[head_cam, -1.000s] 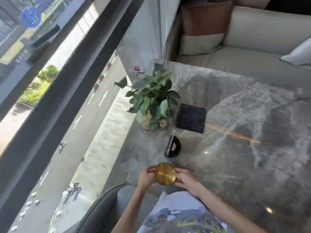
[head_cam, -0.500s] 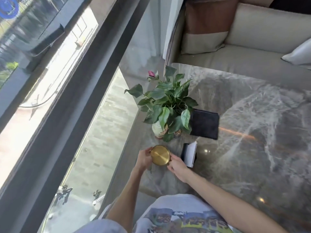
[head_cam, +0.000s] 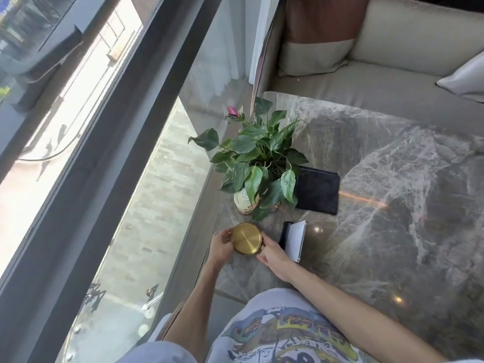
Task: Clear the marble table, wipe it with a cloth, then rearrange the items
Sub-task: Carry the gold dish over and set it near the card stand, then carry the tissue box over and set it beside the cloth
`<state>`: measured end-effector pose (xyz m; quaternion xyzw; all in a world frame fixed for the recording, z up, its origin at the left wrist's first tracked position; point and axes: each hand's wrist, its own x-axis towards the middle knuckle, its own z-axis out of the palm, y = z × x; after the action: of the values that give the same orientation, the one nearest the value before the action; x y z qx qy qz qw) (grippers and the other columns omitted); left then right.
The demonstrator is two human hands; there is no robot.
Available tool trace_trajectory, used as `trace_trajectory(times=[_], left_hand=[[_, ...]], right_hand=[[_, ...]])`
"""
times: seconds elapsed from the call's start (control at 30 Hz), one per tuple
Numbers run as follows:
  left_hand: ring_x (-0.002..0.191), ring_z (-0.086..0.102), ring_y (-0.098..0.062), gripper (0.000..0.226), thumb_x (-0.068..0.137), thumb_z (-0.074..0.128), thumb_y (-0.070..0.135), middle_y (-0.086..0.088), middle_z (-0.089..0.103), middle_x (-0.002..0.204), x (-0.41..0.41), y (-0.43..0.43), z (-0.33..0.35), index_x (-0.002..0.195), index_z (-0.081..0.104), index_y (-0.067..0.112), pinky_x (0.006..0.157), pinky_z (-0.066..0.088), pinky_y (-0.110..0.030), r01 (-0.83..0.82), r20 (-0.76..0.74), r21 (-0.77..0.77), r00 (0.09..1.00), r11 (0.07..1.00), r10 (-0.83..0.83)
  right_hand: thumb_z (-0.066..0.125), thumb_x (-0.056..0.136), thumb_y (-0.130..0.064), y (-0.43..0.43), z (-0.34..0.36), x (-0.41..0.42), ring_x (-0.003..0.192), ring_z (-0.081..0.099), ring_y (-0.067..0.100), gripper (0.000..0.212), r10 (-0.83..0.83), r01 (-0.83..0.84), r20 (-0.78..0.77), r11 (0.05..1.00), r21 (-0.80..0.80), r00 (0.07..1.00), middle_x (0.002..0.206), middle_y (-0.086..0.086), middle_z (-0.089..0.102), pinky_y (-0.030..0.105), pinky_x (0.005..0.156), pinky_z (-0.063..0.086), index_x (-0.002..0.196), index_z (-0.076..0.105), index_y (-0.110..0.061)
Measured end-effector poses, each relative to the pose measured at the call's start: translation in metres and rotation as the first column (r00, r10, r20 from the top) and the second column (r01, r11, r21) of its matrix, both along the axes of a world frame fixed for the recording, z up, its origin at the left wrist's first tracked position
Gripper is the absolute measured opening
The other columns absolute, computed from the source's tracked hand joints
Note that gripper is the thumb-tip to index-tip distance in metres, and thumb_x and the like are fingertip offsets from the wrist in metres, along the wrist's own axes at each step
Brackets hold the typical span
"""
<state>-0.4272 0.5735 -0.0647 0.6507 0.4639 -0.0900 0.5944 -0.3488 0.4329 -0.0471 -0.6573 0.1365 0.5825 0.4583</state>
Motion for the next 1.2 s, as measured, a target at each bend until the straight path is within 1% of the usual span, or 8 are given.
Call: trace_trajectory(times=[0.07,0.13,0.23,0.47,0.63,0.7,0.87,1.2], left_hand=[[0.098,0.062,-0.027,0.047,0.078,0.049,-0.016,-0.013,0.063,0.108,-0.002,0.0,-0.002,0.123,0.055,-0.005,0.066,0.054,-0.014,-0.008,-0.031,-0.004,1.0,1.0,0.008],[0.099,0.062,-0.03,0.053,0.076,0.052,-0.001,-0.017,0.062,0.114,-0.007,0.0,-0.002,0.129,0.05,-0.001,0.076,0.055,-0.03,-0.011,-0.085,0.022,0.996,1.0,0.013],[0.1,0.061,-0.031,0.062,0.069,0.047,0.017,-0.015,0.059,0.111,-0.019,-0.006,0.0,0.13,0.047,0.006,0.085,0.053,-0.041,0.017,-0.156,0.113,0.988,0.993,0.001],[0.093,0.057,-0.033,0.026,0.078,0.049,0.01,-0.014,0.058,0.101,-0.05,-0.055,0.018,0.104,0.049,0.007,0.078,0.048,-0.042,0.192,-0.319,0.323,0.944,0.927,-0.084],[0.087,0.061,-0.028,0.013,0.076,0.05,0.024,-0.009,0.064,0.092,-0.052,-0.114,0.031,0.085,0.053,0.015,0.076,0.05,-0.039,0.463,-0.441,0.117,0.817,0.879,-0.371],[0.096,0.062,-0.029,0.015,0.082,0.053,0.021,-0.011,0.066,0.102,-0.041,-0.143,0.035,0.094,0.057,0.012,0.08,0.048,-0.036,0.57,-0.43,0.054,0.754,0.82,-0.496],[0.109,0.06,-0.03,0.035,0.086,0.045,0.003,-0.019,0.063,0.12,0.003,-0.232,0.039,0.119,0.056,0.004,0.084,0.046,-0.031,0.704,-0.369,0.012,0.663,0.71,-0.651],[0.108,0.061,-0.03,0.039,0.086,0.044,0.006,-0.016,0.066,0.116,0.074,-0.431,0.045,0.122,0.058,0.011,0.089,0.046,-0.031,0.785,-0.347,0.16,0.612,0.599,-0.71]], right_hand=[[0.041,0.085,0.007,-0.002,0.001,0.001,0.083,0.05,0.002,0.082,0.046,-0.047,0.015,0.999,0.019,0.999,0.147,0.007,0.048,0.011,0.07,0.045,0.153,0.019,-0.032],[0.052,0.087,-0.011,-0.005,0.006,0.0,0.098,0.05,-0.001,0.079,0.105,-0.107,0.076,0.994,0.03,0.992,0.153,0.0,0.04,0.017,0.087,0.047,0.154,0.017,-0.033],[0.052,0.094,-0.022,-0.015,0.015,-0.002,0.142,0.034,0.012,0.061,0.306,-0.321,0.215,0.946,0.037,0.927,0.155,-0.007,0.035,0.037,0.12,0.027,0.15,0.03,-0.031],[0.046,0.102,-0.023,-0.075,0.035,-0.008,0.138,0.041,0.016,0.039,0.616,-0.649,0.408,0.757,-0.072,0.673,0.146,0.004,0.047,0.023,0.11,0.028,0.139,0.052,-0.012],[0.043,0.102,-0.034,-0.155,0.043,-0.002,0.133,0.046,0.021,0.043,0.707,-0.687,0.448,0.685,-0.243,0.547,0.146,0.005,0.049,0.03,0.108,0.035,0.141,0.049,-0.017],[0.043,0.101,-0.036,-0.196,0.044,0.002,0.136,0.044,0.02,0.045,0.715,-0.649,0.458,0.688,-0.325,0.528,0.148,0.003,0.047,0.029,0.11,0.033,0.142,0.048,-0.019],[0.051,0.098,-0.038,-0.323,0.035,0.013,0.134,0.047,0.019,0.046,0.693,-0.532,0.467,0.721,-0.443,0.55,0.144,0.003,0.052,0.028,0.11,0.032,0.139,0.052,-0.018],[0.057,0.096,-0.035,-0.579,0.026,0.048,0.138,0.042,0.021,0.045,0.399,-0.203,0.48,0.89,-0.408,0.781,0.148,0.009,0.047,0.028,0.114,0.029,0.136,0.055,-0.013]])
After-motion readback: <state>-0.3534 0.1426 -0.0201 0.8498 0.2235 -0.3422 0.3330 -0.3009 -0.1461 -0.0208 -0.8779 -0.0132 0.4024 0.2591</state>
